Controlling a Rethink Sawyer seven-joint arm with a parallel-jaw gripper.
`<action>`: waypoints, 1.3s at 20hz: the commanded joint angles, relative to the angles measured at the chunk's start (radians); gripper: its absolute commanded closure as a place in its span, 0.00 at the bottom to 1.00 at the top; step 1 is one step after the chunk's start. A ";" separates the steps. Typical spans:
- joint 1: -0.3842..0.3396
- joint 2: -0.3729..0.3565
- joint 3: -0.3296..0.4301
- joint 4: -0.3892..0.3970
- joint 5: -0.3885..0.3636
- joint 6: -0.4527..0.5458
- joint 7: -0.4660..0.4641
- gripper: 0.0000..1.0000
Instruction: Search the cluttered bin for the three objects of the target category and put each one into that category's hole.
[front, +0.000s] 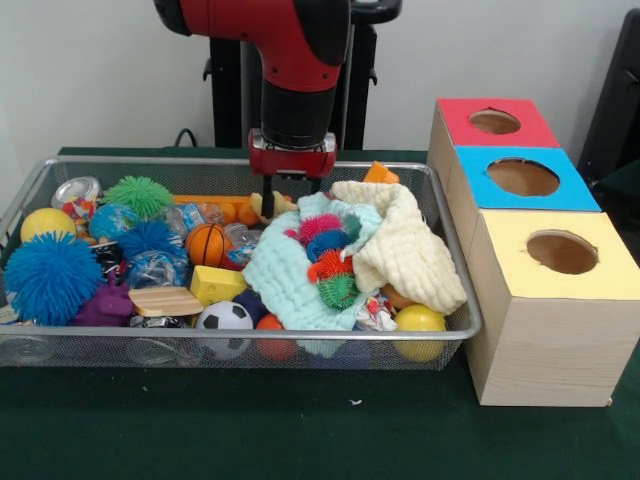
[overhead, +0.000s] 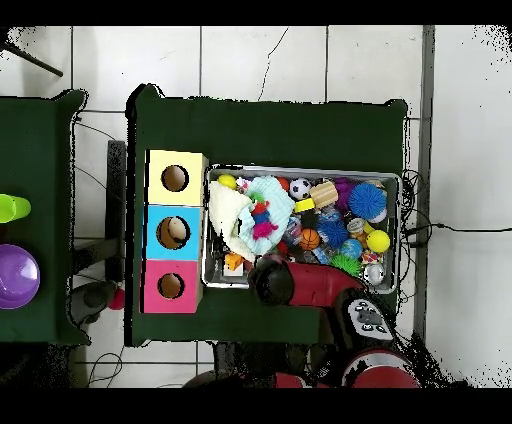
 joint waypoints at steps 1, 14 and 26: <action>0.023 0.028 -0.038 -0.085 -0.072 0.136 0.018 0.00; 0.039 0.044 -0.051 -0.127 -0.109 0.142 0.025 0.00; -0.070 0.041 0.081 -0.089 -0.085 0.065 0.036 1.00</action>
